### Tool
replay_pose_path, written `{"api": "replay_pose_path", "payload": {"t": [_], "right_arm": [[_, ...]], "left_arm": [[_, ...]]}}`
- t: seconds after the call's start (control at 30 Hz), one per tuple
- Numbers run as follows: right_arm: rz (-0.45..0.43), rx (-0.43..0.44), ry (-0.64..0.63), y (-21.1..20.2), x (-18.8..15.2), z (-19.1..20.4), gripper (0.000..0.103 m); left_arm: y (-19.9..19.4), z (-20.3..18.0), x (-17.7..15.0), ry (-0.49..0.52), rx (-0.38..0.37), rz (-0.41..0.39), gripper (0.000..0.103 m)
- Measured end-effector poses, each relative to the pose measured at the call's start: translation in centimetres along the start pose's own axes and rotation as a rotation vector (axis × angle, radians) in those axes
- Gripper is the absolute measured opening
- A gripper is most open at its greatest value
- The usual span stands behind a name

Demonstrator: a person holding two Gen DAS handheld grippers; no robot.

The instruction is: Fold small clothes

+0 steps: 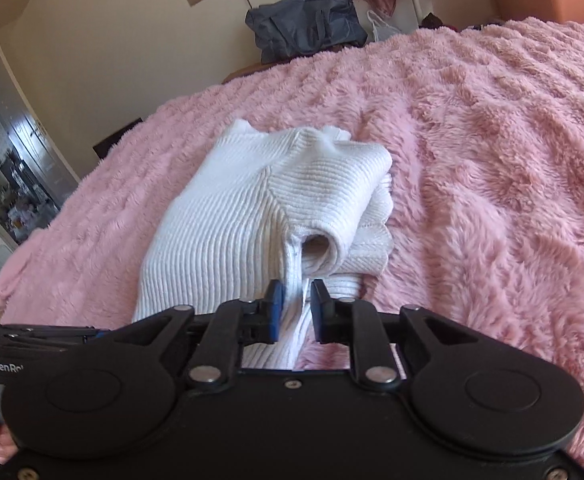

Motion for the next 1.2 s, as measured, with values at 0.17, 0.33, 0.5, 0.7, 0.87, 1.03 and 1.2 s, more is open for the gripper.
{"api": "replay_pose_path", "payload": {"t": [0.17,0.33,0.5,0.7,0.87,1.03,1.2], "right_arm": [[0.074,0.061,0.023,-1.4,-2.0,0.5,0.026],[0.118,0.015,0.012,0.0,-4.1,0.1,0.010],[0.078,0.002,0.027,-1.0,-3.0,-0.3,0.008],[0.112,-0.037,0.021,0.1,-4.2,-0.9,0.018],[0.018,-0.017,-0.012,-2.8,-1.3,-0.8,0.068],[0.080,0.191,0.149,-2.3,2.4,-2.4,0.068],[0.141,0.302,0.325,0.6,4.7,-4.4,0.068]], "left_arm": [[-0.4,0.4,-0.4,-0.006,0.021,-0.003,0.047],[0.7,0.3,-0.8,0.012,0.043,0.026,0.047],[0.5,-0.4,-0.4,0.026,0.041,0.018,0.048],[0.7,-0.1,-0.4,0.021,0.032,0.023,0.048],[-3.0,1.3,3.0,-0.009,-0.038,-0.088,0.048],[-3.6,6.9,6.0,-0.211,-0.172,-0.141,0.048],[-1.2,11.0,6.6,-0.347,-0.300,-0.077,0.048]]}}
Point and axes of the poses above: each gripper's, at about its wrist camera, not at the fingertips, and y roughly the way its jaws point, z to its left, x to its top, the point moved 9 cm from there along y, roughly the way its jaws point, and after that the axes turned 10 degrees about y, right-handed, at the moved point
